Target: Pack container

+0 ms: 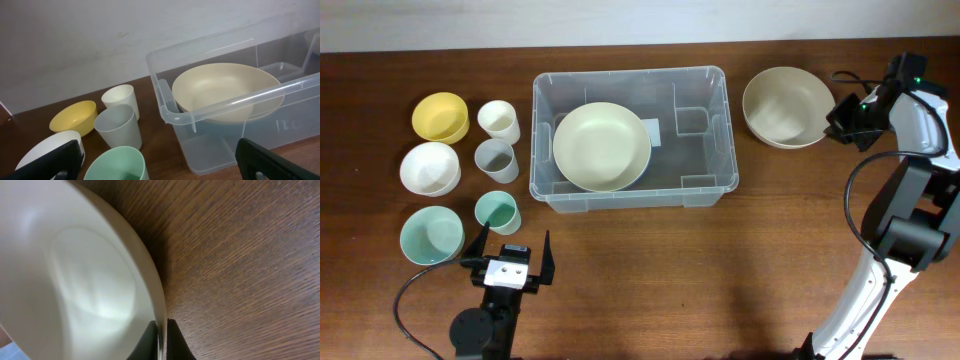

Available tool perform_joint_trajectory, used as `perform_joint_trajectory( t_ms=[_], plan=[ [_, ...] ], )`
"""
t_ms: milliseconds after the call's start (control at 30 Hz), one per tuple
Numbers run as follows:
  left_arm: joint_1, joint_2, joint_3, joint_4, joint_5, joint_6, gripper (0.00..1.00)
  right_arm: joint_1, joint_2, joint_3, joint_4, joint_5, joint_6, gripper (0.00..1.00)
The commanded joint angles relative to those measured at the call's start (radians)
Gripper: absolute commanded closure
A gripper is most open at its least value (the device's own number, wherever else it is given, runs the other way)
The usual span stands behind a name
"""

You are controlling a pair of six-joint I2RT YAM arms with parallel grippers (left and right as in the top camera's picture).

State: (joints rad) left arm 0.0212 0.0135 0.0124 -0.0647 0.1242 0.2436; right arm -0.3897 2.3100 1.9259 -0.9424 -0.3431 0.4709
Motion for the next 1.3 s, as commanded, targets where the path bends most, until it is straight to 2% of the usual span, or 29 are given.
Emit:
perform_joint_trajectory(
  t_ms=[0, 33, 100, 833, 933, 1267],
  plan=[
    [0.006, -0.007, -0.003, -0.004, 0.011, 0.012, 0.00, -0.003, 0.004, -0.008, -0.005, -0.012, -0.054, 0.84],
    [0.006, -0.007, -0.003, -0.004, 0.011, 0.012, 0.00, -0.002, 0.004, -0.008, -0.007, -0.012, -0.053, 0.79],
    [0.006, -0.007, -0.003, -0.004, 0.011, 0.012, 0.00, 0.001, 0.004, -0.010, -0.008, -0.012, -0.053, 0.76],
    [0.006, -0.007, -0.003, -0.004, 0.011, 0.012, 0.00, 0.058, 0.004, -0.019, -0.006, 0.090, -0.048, 0.75],
    [0.006, -0.007, -0.003, -0.004, 0.011, 0.012, 0.00, 0.058, 0.004, -0.019, -0.003, 0.090, -0.048, 0.70],
    [0.006, -0.007, -0.003, -0.004, 0.011, 0.012, 0.00, 0.058, 0.012, -0.019, -0.003, 0.093, -0.048, 0.67]
  ],
)
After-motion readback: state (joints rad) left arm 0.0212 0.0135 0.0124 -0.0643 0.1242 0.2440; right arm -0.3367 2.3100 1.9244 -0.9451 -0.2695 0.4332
